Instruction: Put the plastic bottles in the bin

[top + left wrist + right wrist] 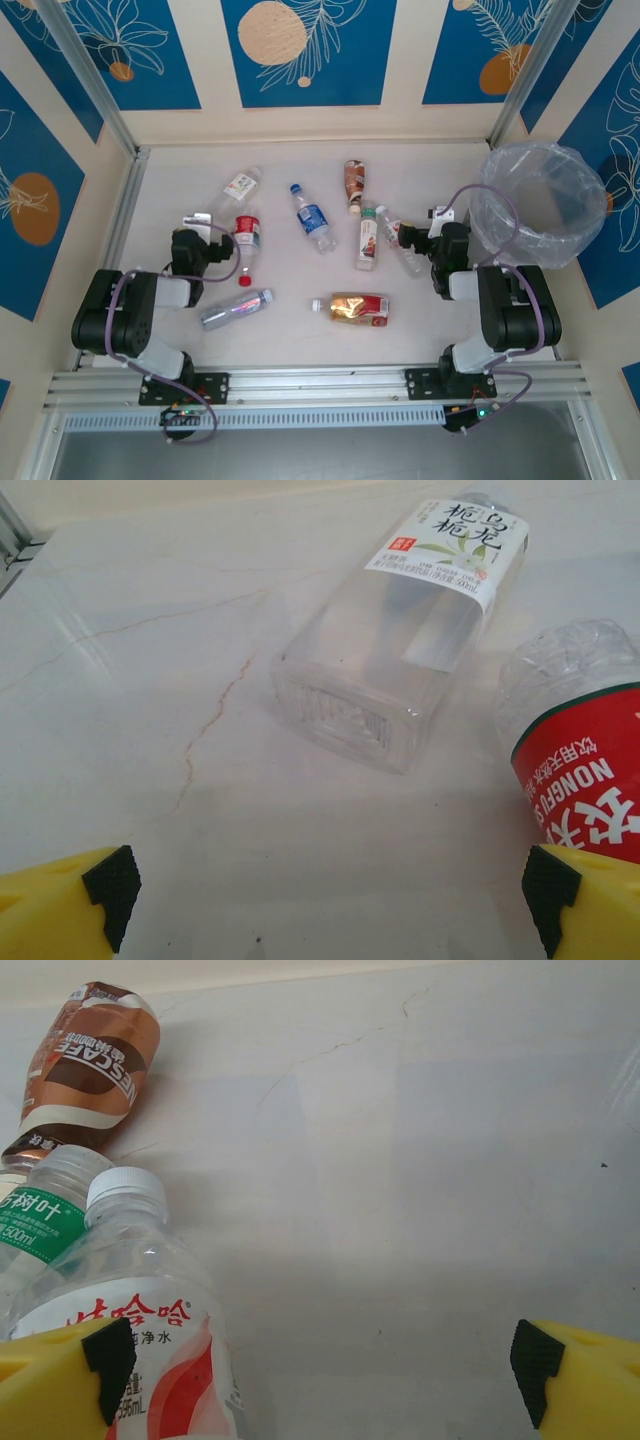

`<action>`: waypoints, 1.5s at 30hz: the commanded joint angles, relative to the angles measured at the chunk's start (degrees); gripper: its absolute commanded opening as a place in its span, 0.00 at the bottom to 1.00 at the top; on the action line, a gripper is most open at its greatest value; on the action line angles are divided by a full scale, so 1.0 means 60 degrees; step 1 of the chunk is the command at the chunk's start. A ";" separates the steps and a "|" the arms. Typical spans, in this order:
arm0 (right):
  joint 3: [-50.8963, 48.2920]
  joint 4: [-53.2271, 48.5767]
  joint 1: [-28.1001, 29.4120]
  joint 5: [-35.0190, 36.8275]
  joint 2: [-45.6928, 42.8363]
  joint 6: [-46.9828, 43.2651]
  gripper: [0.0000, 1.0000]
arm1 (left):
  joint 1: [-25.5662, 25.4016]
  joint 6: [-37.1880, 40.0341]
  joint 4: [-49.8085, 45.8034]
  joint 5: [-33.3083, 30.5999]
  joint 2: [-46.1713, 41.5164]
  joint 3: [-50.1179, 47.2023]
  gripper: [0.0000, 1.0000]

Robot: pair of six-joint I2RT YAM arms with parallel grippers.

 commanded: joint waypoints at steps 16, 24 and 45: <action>0.0736 -0.2624 0.0401 0.0014 -0.2930 0.0148 0.99 | -0.0283 -0.1143 -0.4303 -0.1181 -0.3505 0.1384 0.99; 0.2389 -0.6773 0.0420 0.0415 -0.4398 0.2550 0.99 | -0.0425 -0.4685 -1.0666 -0.1443 -0.3946 0.4464 0.99; 0.3217 -0.7832 0.0505 -0.0867 -0.4734 0.3406 0.99 | -0.3097 -0.5333 -1.3755 -0.0425 -0.1260 0.6268 0.99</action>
